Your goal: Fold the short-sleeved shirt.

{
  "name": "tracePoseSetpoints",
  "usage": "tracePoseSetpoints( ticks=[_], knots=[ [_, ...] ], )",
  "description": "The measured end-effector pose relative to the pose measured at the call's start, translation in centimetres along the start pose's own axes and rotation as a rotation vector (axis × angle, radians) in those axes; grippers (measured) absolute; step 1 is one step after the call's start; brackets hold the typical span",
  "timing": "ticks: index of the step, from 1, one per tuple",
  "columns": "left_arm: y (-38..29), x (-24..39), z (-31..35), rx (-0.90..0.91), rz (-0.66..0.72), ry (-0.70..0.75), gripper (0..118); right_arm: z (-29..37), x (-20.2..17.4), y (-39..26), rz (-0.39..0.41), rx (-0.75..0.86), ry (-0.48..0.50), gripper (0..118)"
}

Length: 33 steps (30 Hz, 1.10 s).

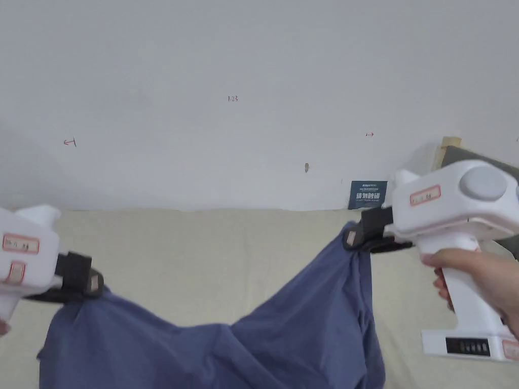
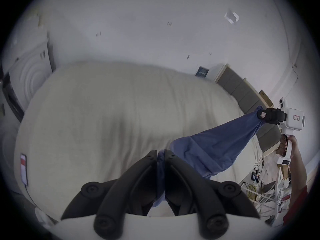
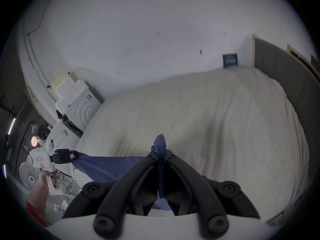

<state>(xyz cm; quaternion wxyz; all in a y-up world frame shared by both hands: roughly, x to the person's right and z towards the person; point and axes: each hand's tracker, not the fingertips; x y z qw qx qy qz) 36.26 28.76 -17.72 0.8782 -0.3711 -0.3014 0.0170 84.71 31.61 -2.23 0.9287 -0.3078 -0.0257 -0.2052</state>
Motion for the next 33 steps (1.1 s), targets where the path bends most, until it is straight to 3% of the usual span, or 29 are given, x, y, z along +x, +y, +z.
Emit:
tracePoseSetpoints(
  ticks=[4, 10, 14, 15, 18, 28, 33],
  knots=[
    [5.1, 1.1, 4.4, 0.106, -0.022, 0.007, 6, 5.9, -2.7, 3.2, 0.062, 0.133, -0.024, 7],
    [12.5, 3.8, 10.2, 0.238, -0.070, 0.096, 6, 11.9, -5.6, 9.4, 0.073, 0.259, -0.084, 7],
    [16.4, 5.7, 11.0, 0.263, -0.056, 0.127, 6, 13.6, -6.9, 13.6, 0.054, 0.335, -0.124, 7],
    [17.3, 6.2, 10.8, 0.261, -0.054, 0.125, 6, 14.0, -9.2, 13.5, 0.066, 0.368, -0.142, 7],
    [19.6, 6.0, 9.4, 0.282, -0.032, 0.122, 6, 14.3, -11.5, 15.5, 0.107, 0.416, -0.175, 7],
    [21.6, 4.0, -0.2, 0.318, 0.080, 0.083, 6, 8.2, -7.5, 25.5, 0.099, 0.504, -0.346, 7],
    [20.4, 1.9, -6.1, 0.301, 0.083, 0.042, 6, 4.1, -5.6, 24.4, 0.116, 0.506, -0.323, 7]
  ],
)
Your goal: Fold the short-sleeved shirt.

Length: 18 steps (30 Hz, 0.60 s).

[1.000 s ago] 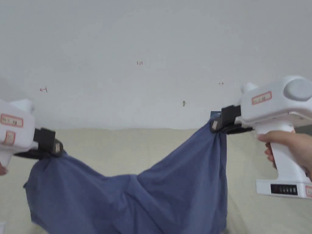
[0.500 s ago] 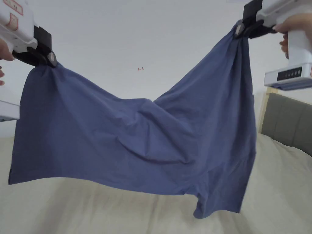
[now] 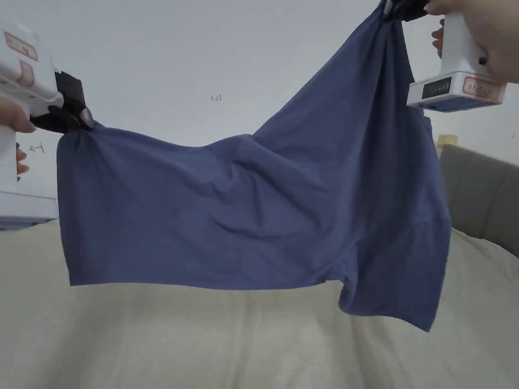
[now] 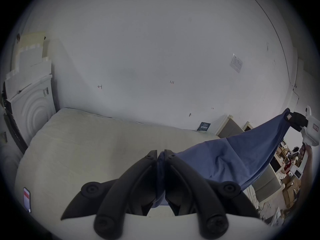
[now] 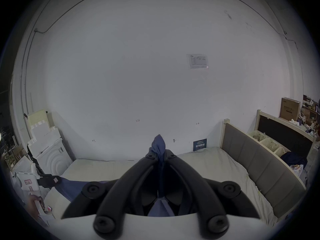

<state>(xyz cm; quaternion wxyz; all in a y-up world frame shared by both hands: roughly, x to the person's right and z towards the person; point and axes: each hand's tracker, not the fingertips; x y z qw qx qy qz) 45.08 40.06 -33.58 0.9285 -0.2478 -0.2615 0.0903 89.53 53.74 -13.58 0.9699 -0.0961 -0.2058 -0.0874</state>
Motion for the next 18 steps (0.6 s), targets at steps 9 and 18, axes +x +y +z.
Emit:
tracePoseSetpoints(
  ticks=[9, 18],
  knots=[
    [-9.4, -4.5, -4.4, -0.107, 0.011, -0.003, 6, -5.1, 4.0, -13.5, 0.036, -0.126, -0.003, 7],
    [-22.2, -7.3, 0.6, -0.151, -0.013, -0.083, 6, 2.6, 8.3, -30.7, -0.051, -0.247, 0.094, 7]
  ],
)
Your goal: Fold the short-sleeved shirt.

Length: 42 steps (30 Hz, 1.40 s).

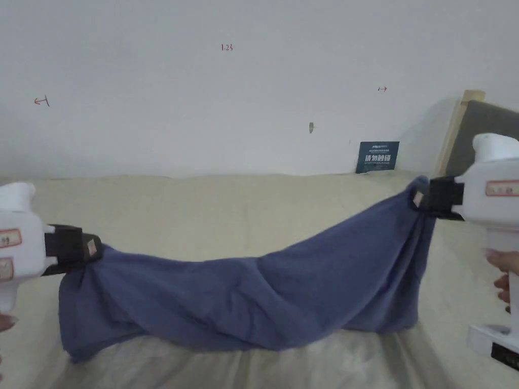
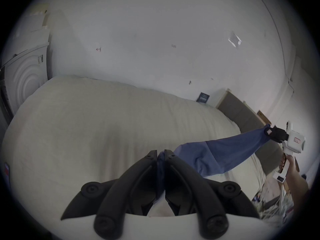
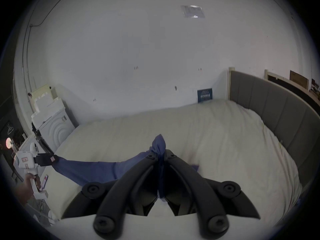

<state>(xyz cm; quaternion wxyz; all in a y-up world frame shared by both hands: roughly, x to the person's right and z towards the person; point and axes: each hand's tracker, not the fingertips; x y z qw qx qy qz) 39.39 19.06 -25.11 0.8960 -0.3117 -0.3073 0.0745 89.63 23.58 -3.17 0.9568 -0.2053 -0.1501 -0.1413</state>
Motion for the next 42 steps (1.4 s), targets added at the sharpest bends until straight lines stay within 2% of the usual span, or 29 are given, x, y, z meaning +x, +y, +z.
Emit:
tracePoseSetpoints(
  ticks=[2, 5, 7, 11, 13, 20, 23, 25, 27, 30, 31, 32, 33, 34, 36, 39, 42],
  knots=[
    [-2.8, -0.2, 1.3, -0.012, -0.011, -0.011, 6, 1.9, 0.6, -2.8, 0.003, -0.010, 0.016, 7],
    [-7.6, -0.3, 3.8, -0.037, 0.017, -0.018, 6, 6.3, 1.2, -7.4, -0.051, -0.024, 0.070, 7],
    [-10.8, -0.6, 5.9, -0.036, 0.016, -0.020, 6, 9.3, 1.7, -10.3, -0.066, -0.013, 0.061, 7],
    [-15.2, -0.7, 9.4, -0.053, 0.018, -0.031, 6, 14.4, 2.1, -14.5, -0.023, 0.051, 0.044, 7],
    [-17.0, -0.8, 10.7, -0.074, 0.015, -0.022, 6, 16.0, 2.6, -16.1, -0.018, 0.031, 0.036, 7],
    [-21.7, -2.0, 10.7, -0.266, -0.046, 0.075, 6, 16.4, 4.7, -20.0, -0.013, -0.089, -0.055, 7],
    [-23.2, -3.3, 8.6, -0.359, -0.018, 0.102, 7, 14.3, 6.0, -21.8, -0.029, -0.216, -0.119, 7],
    [-23.8, -4.0, 7.5, -0.389, -0.004, 0.121, 13, 12.7, 7.3, -23.2, -0.015, -0.308, -0.167, 7],
    [-23.4, -2.2, 8.0, -0.449, 0.017, 0.146, 19, 11.6, 7.8, -24.0, -0.051, -0.381, -0.181, 7],
    [-23.8, -2.4, 7.9, -0.488, 0.005, 0.169, 59, 10.6, 7.3, -24.2, -0.078, -0.474, -0.171, 9],
    [-23.8, -3.0, 7.8, -0.509, 0.020, 0.173, 72, 10.1, 7.6, -24.3, -0.102, -0.511, -0.146, 15],
    [-23.9, -3.2, 7.8, -0.533, 0.043, 0.185, 87, 9.7, 7.8, -24.7, -0.124, -0.536, -0.133, 43],
    [-23.9, -3.5, 7.8, -0.558, 0.071, 0.191, 100, 9.4, 8.0, -25.0, -0.169, -0.577, -0.143, 93],
    [-23.9, -3.9, 8.1, -0.566, 0.092, 0.188, 102, 9.5, 8.1, -25.1, -0.213, -0.579, -0.150, 113],
    [-24.1, -3.2, 9.1, -0.547, 0.137, 0.189, 102, 10.1, 8.7, -25.2, -0.252, -0.531, -0.152, 116],
    [-23.5, -4.2, 11.0, -0.473, 0.206, 0.188, 102, 11.1, 7.8, -23.8, -0.166, -0.495, -0.190, 116],
    [-21.7, -4.1, 14.3, -0.271, 0.290, 0.145, 102, 13.4, 6.0, -21.8, -0.093, -0.388, -0.185, 116]
  ],
)
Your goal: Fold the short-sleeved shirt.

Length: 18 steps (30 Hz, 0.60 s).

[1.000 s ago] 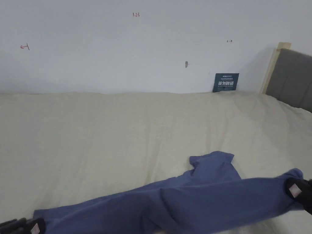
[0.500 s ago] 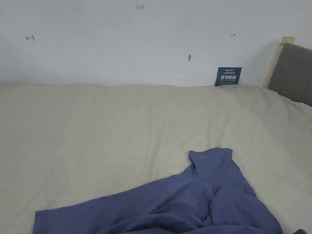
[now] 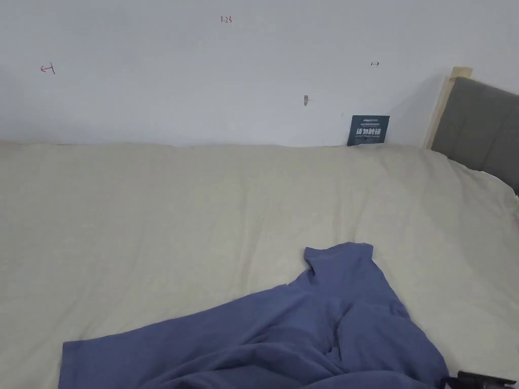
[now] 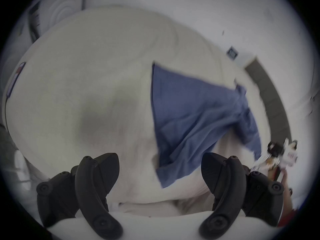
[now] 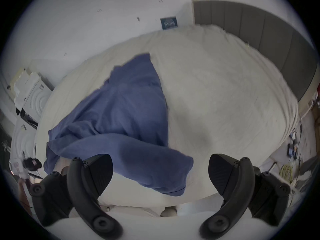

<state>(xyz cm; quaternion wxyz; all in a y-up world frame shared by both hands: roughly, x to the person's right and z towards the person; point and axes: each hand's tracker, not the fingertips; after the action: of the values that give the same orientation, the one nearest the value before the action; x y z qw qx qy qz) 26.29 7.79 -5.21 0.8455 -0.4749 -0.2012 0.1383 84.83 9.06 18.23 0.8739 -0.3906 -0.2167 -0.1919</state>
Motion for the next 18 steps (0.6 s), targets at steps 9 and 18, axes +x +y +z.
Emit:
tracePoseSetpoints(
  ticks=[9, 18],
  knots=[
    [2.2, 4.2, 8.9, 0.455, -0.212, -0.034, 0, 9.0, -7.8, 2.2, 0.050, 0.458, 0.253, 2],
    [3.2, 4.1, 6.2, 0.470, -0.185, -0.026, 0, 6.1, -10.8, 2.4, 0.102, 0.499, 0.314, 2]
  ],
)
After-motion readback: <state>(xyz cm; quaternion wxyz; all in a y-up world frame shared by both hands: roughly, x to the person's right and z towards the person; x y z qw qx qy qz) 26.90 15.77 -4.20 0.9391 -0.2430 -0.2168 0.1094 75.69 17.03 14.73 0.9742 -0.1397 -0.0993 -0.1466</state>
